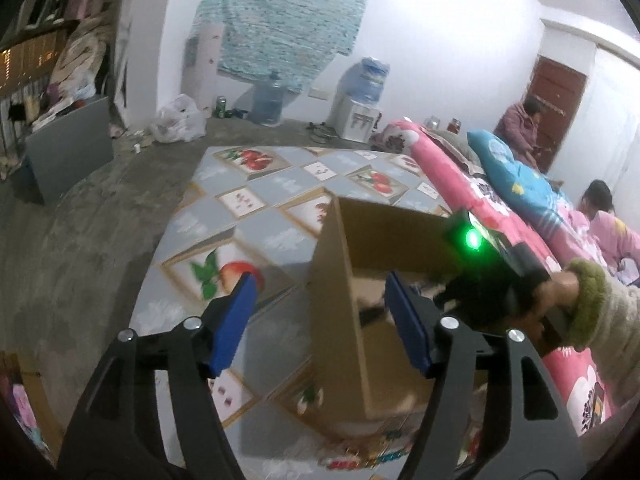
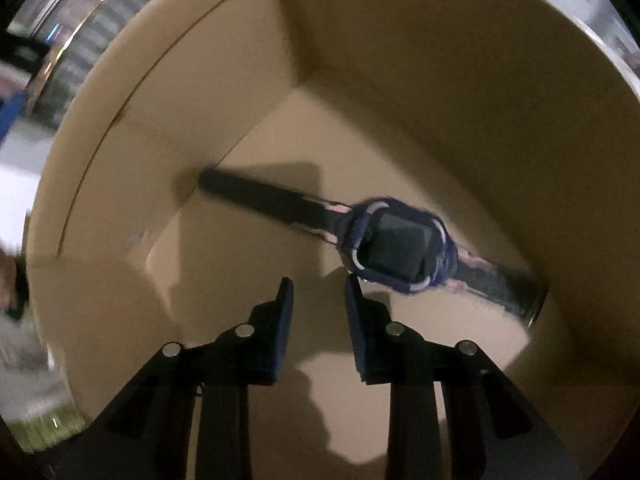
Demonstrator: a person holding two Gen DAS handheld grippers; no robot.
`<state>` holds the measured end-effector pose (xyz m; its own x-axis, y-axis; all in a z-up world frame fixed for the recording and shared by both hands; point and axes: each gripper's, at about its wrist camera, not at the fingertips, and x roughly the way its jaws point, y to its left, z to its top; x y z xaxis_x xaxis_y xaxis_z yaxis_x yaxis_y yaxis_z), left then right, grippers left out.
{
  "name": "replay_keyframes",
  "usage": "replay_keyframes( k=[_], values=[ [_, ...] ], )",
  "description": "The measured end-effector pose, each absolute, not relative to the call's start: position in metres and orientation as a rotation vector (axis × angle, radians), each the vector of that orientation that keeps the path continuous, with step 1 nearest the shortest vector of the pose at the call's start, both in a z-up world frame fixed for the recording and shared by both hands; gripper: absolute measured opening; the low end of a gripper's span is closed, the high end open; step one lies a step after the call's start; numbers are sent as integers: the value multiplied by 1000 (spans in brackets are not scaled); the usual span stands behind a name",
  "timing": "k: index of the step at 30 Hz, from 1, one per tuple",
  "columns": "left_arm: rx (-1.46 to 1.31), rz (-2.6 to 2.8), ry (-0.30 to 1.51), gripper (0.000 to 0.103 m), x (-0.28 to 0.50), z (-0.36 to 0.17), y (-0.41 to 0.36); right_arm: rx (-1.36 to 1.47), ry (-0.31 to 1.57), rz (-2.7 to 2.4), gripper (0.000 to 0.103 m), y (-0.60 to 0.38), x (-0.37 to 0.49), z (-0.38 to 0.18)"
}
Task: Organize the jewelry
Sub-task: 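Open the right gripper to drop the smartwatch into the box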
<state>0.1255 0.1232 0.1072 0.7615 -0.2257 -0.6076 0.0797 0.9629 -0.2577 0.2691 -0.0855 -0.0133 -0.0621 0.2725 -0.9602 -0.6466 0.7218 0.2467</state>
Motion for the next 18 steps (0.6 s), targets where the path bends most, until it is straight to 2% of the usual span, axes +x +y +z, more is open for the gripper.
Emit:
replay_keyframes(
  k=[4, 9, 12, 16, 18],
  values=[
    [-235, -139, 679, 72, 102, 94, 135, -204, 1449, 723, 25, -91, 286, -13],
    [-250, -133, 721, 76, 81, 71, 139, -21, 1466, 703, 25, -98, 296, -14],
    [-236, -121, 740, 77, 71, 63, 138, -29, 1465, 693, 27, -98, 292, -12],
    [-210, -107, 732, 83, 55, 59, 138, -111, 1385, 680, 31, -102, 273, 21],
    [-189, -108, 733, 84, 47, 58, 134, -132, 1287, 691, 33, -111, 255, 55]
  ],
)
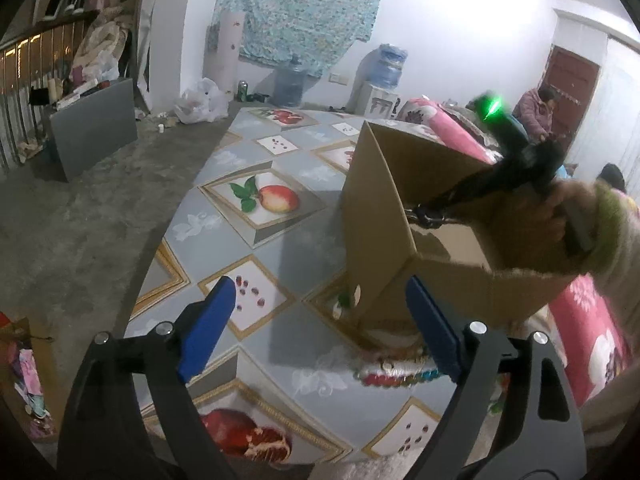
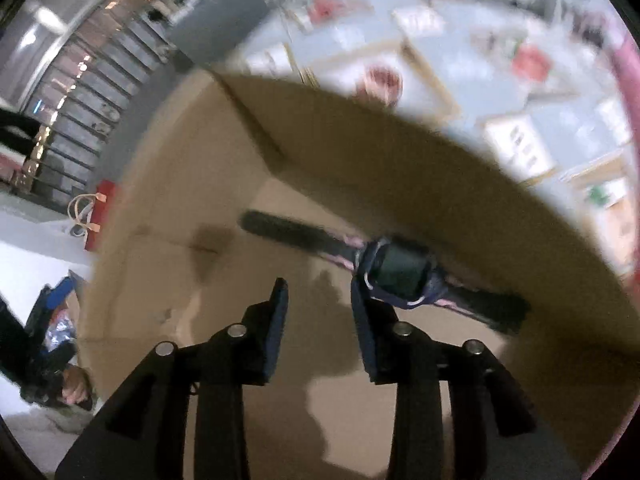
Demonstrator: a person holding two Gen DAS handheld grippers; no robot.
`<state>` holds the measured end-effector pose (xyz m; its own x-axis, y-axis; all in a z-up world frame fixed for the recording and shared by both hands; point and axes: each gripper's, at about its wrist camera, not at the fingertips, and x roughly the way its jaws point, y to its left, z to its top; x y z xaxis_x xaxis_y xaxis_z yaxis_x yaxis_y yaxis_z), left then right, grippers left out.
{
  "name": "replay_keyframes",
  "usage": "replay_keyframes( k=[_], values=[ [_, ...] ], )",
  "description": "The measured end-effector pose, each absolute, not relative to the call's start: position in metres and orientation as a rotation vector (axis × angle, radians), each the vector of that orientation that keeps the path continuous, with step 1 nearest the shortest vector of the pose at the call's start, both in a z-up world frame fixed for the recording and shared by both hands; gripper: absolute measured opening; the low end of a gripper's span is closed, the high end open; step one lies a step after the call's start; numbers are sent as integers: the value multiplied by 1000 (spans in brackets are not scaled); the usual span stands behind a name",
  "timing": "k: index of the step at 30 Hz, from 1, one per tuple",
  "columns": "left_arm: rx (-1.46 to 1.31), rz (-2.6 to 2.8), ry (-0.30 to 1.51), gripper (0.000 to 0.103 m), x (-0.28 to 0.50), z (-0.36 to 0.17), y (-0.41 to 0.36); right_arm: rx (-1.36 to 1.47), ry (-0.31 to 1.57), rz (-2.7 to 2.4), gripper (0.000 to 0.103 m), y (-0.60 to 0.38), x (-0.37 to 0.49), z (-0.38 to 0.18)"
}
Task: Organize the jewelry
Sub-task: 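Open the right gripper to drop the smartwatch into the box, then close the left gripper on the multicolour bead bracelet beside the box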
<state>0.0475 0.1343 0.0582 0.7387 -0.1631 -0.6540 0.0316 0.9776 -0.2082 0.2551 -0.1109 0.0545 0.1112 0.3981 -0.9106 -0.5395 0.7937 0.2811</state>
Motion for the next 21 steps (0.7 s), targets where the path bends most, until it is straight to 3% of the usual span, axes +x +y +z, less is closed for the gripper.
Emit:
replay_keyframes(
  k=[5, 9, 12, 14, 18, 21],
  values=[
    [-157, -109, 778, 84, 36, 43, 122, -145, 930, 696, 33, -165, 183, 150],
    [-159, -102, 832, 84, 35, 25, 109, -85, 743, 727, 33, -208, 120, 178],
    [-146, -97, 859, 84, 37, 12, 99, -1, 749, 763, 33, -220, 85, 155],
    [-135, -100, 855, 78, 37, 9, 94, 79, 809, 759, 33, -221, 67, 121],
    [-112, -127, 883, 53, 40, 3, 87, 249, 972, 723, 32, -205, 68, 43],
    [-99, -150, 898, 42, 42, 0, 83, 243, 1005, 671, 31, -183, 66, 14]
  ],
)
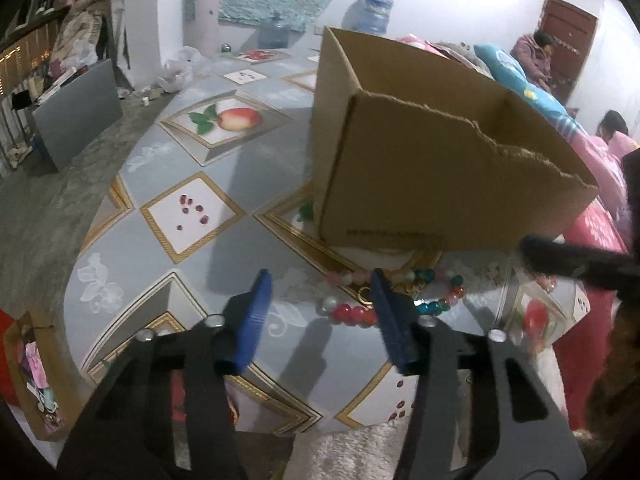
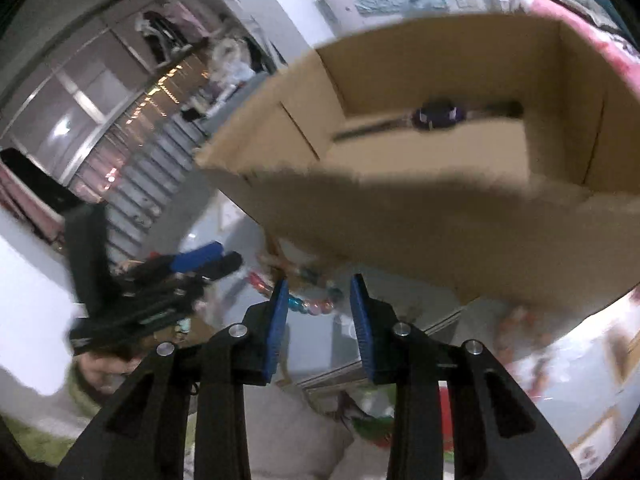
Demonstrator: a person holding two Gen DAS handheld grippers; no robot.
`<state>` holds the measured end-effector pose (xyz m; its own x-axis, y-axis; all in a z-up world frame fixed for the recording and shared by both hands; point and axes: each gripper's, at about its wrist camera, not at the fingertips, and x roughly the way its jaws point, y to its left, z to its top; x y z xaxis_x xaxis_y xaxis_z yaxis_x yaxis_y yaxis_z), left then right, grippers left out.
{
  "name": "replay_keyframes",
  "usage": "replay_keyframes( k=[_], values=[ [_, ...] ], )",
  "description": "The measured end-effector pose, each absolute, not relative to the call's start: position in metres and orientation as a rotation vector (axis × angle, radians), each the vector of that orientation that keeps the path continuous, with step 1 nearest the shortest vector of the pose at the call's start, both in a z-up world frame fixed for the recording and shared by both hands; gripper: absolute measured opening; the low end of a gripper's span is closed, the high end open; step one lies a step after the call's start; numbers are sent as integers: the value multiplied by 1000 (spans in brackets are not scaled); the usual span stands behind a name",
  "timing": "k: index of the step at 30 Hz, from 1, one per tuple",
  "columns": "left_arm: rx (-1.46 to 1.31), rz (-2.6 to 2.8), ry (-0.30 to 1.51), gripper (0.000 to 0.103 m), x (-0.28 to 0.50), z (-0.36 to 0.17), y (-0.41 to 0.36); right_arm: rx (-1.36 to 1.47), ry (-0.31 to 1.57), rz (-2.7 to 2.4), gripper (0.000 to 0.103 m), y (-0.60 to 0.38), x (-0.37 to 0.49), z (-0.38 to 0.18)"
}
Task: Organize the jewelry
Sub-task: 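Close the left gripper on the multicolour bead bracelet beside the box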
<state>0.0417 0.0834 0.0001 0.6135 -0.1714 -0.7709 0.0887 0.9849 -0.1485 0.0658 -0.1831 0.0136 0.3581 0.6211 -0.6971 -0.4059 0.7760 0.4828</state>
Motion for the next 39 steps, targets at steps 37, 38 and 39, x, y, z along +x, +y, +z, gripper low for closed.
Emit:
replay_keyframes(
  k=[37, 38, 39],
  values=[
    [-88, -186, 980, 8, 62, -17, 69, 59, 1007, 577, 10, -147, 88, -18],
    [-97, -195, 978, 8, 61, -15, 69, 67, 1002, 584, 10, -148, 88, -17],
    [-104, -200, 975, 8, 58, -14, 70, 73, 999, 588, 10, -148, 87, -16]
  ],
)
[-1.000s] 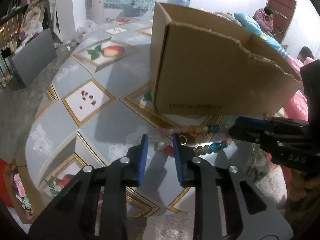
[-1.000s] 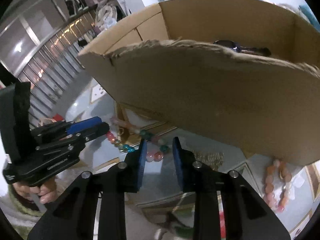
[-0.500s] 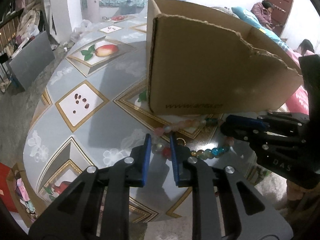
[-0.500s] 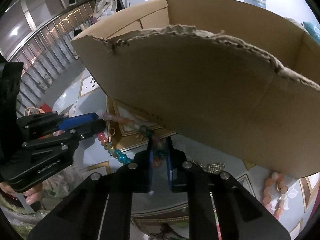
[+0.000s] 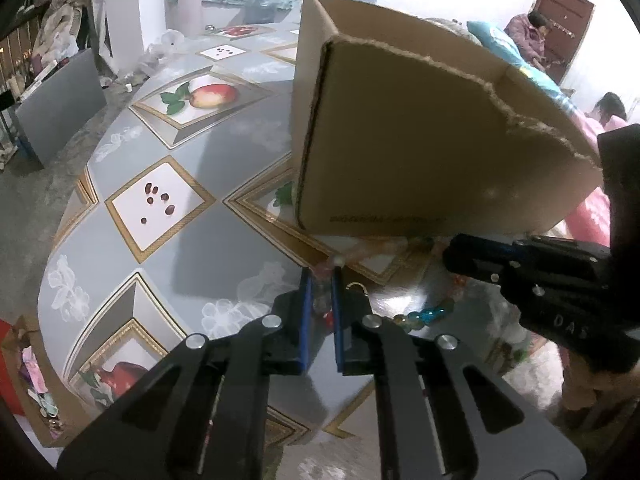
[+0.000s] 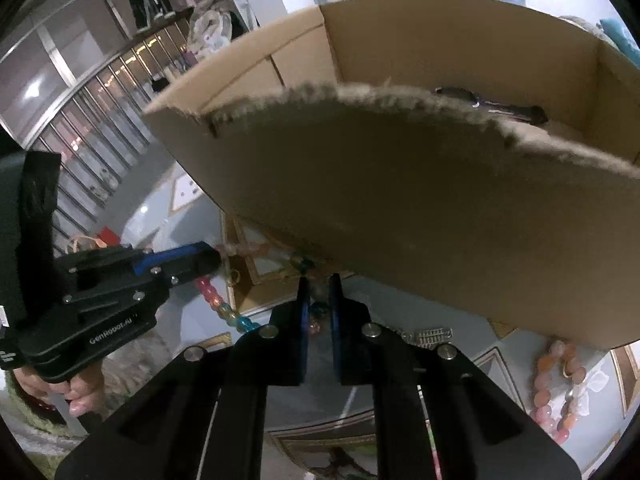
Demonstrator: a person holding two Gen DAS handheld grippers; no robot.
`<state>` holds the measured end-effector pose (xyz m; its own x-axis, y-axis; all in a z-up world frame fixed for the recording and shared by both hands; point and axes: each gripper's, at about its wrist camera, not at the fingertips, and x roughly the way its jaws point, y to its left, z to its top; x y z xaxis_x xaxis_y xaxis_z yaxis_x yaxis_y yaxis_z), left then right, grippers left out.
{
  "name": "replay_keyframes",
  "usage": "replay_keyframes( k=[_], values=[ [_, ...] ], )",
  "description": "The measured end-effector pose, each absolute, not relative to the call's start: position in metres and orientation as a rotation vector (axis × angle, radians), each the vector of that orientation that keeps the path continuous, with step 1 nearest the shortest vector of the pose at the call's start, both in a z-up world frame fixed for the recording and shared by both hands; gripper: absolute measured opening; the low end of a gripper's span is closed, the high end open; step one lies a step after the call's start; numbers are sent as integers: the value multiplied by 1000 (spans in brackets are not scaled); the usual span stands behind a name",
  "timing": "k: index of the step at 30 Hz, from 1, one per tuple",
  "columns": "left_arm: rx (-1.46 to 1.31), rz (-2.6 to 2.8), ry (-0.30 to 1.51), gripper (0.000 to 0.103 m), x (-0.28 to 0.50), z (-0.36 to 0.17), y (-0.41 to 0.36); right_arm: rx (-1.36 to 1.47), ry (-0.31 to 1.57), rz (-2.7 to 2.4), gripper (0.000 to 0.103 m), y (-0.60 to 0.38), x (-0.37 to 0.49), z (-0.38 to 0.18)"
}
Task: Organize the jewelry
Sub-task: 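Close the left gripper on the multicolour bead bracelet beside the box, then carry the bead bracelet with the left gripper into the box and release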
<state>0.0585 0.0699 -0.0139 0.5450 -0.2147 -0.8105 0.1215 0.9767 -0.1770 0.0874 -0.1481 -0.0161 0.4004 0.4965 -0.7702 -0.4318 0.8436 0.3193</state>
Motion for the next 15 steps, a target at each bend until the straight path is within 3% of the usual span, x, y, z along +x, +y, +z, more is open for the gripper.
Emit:
replay_keyframes(
  k=[15],
  values=[
    [-174, -292, 867, 8, 21, 56, 65, 152, 868, 677, 10, -171, 60, 35]
  ],
)
